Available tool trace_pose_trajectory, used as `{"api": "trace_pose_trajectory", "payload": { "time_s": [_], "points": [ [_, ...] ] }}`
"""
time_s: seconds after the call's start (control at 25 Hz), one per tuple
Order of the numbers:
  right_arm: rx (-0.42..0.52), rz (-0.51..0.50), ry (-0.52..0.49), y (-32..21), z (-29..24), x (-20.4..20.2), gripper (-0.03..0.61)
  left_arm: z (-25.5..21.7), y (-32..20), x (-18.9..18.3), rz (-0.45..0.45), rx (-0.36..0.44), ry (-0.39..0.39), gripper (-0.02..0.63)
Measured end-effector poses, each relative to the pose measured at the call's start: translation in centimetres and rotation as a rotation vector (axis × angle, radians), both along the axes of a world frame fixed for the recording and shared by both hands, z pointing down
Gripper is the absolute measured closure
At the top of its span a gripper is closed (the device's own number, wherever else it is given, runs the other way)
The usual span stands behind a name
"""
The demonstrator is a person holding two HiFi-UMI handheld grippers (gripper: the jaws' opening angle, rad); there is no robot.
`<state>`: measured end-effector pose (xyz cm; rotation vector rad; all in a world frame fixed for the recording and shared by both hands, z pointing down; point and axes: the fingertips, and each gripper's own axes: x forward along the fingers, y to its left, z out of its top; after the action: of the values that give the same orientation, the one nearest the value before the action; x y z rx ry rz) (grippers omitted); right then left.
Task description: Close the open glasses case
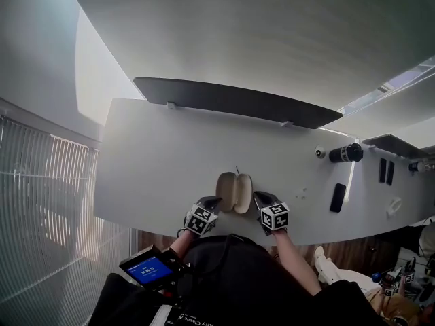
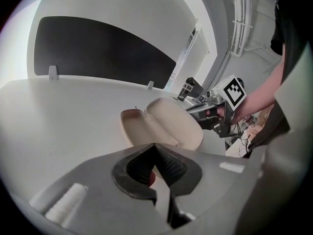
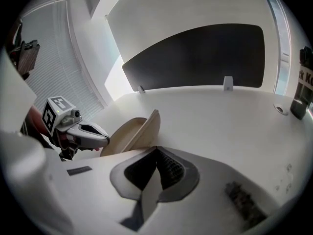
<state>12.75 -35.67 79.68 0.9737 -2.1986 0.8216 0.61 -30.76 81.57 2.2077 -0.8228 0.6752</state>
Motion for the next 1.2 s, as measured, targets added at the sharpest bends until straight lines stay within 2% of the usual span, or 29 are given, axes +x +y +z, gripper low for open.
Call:
{"api": "trace_pose_trajectory", "payload": {
  "time_s": [0.48, 0.76, 1.2],
  "points": [
    [0.050, -0.042, -0.031, -1.1, -1.9, -2.7, 0.581, 0.4, -0.1, -0.4, -0.016, -0.014, 0.011, 0.606],
    [0.095, -0.136, -0.038, -0.8, -3.7, -5.3, 0.581, 0.3, -0.5, -0.6, -0.033, -0.019, 0.015, 0.606],
    [0.144, -0.343, -0.015, -0.8, -4.7, -10.6, 0.581, 0.1, -0.8, -1.0, -0.050, -0.014, 0.027, 0.606]
  ]
}}
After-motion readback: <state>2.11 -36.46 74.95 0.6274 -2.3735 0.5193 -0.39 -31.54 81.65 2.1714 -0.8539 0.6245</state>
